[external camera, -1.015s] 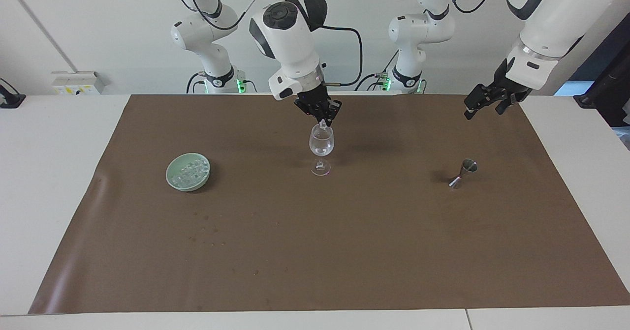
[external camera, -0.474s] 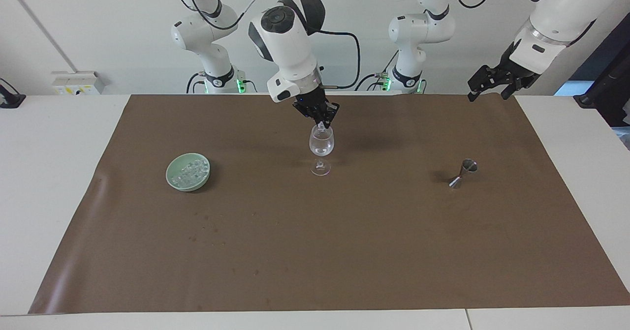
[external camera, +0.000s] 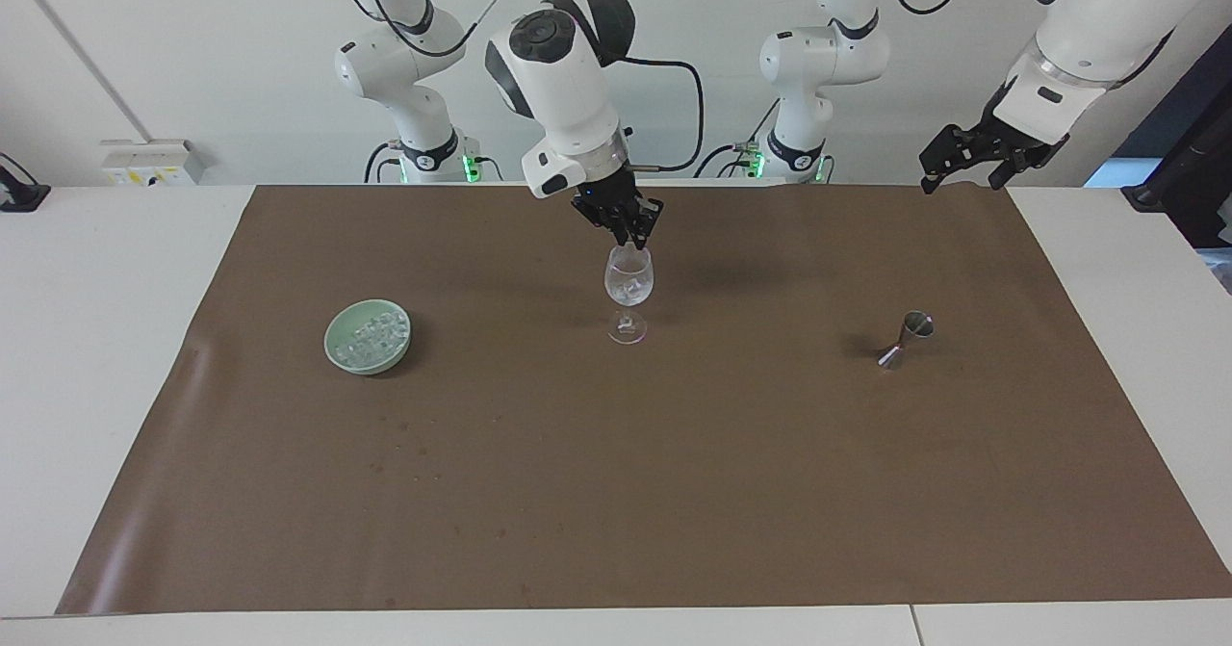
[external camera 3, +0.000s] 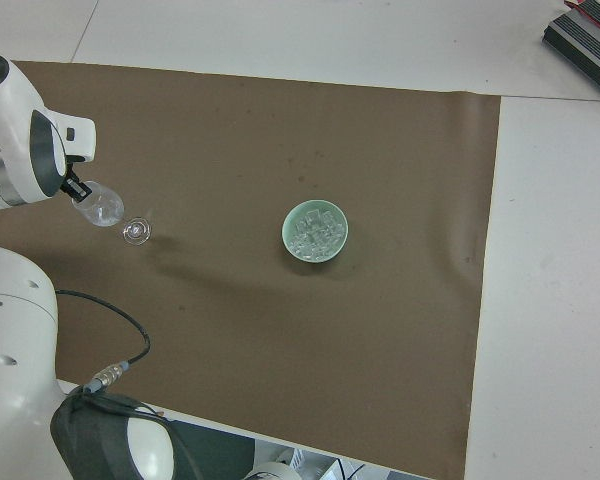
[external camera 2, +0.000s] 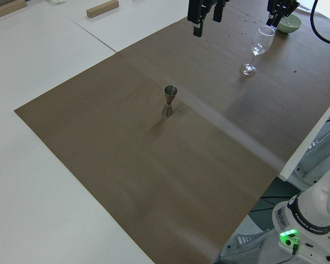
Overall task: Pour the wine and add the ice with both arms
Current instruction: 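Tilt the ice cup with the right gripper to pour ice into the glass, then carry the ice cup back to its spot with the right gripper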
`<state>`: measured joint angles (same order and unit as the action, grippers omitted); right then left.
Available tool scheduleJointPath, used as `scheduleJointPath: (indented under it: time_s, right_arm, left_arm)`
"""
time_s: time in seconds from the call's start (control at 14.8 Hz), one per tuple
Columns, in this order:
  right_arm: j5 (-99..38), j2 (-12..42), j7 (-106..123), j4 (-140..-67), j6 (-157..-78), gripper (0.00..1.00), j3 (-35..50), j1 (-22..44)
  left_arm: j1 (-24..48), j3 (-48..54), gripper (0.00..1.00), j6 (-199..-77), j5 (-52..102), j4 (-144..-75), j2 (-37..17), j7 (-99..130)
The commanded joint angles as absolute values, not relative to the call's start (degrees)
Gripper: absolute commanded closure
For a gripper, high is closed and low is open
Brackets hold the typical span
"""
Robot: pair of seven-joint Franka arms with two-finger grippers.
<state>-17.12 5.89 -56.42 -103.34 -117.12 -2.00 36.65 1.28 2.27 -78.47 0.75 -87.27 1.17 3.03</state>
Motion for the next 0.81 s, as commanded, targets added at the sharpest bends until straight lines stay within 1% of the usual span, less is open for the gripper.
scheduleJointPath:
  time_s: [0.0, 0.07, 0.2, 0.34, 0.47, 0.61, 0.68, 0.74]
  right_arm:
    - [-18.4, 4.9, -56.8, -103.9, -117.5, 0.64, -1.8, 36.7]
    - [-18.2, 5.2, -56.9, -103.0, -117.1, 0.58, -1.8, 36.6]
    - [-17.3, 5.5, -56.8, -101.1, -116.3, 0.52, -1.9, 35.9]
    - [-16.2, 5.5, -56.4, -100.5, -115.1, 0.42, -2.5, 35.5]
    - [-10.1, 4.7, -55.7, -100.2, -113.6, 0.38, -2.3, 32.4]
    - [-8.0, 4.0, -52.2, -100.2, -110.8, 0.28, -2.4, 29.4]
    - [-7.7, 3.5, -49.2, -100.2, -109.2, 0.25, -2.5, 27.1]
    - [-7.0, 2.7, -46.7, -100.2, -107.3, 0.14, -2.5, 24.8]
  left_arm:
    - [2.1, 1.8, 0.0, -78.8, -0.2, -86.3, 0.9, 2.3]
    - [2.0, 1.8, 0.0, -79.4, 0.3, -86.4, 0.9, 2.3]
    - [1.8, 1.7, 0.0, -79.7, 1.8, -86.7, 0.8, 2.4]
    - [1.8, 1.6, 0.0, -80.9, 1.8, -86.8, 0.8, 2.4]
    - [1.7, 1.6, 0.0, -80.2, 1.8, -86.9, 1.0, 2.9]
    - [1.8, 1.6, 0.0, -80.5, 1.8, -88.3, 1.5, 2.5]
    - [1.8, 1.6, 0.0, -80.6, 1.7, -88.3, 1.6, 2.5]
    - [1.7, 1.6, 0.0, -80.8, 1.7, -88.4, 1.6, 2.9]
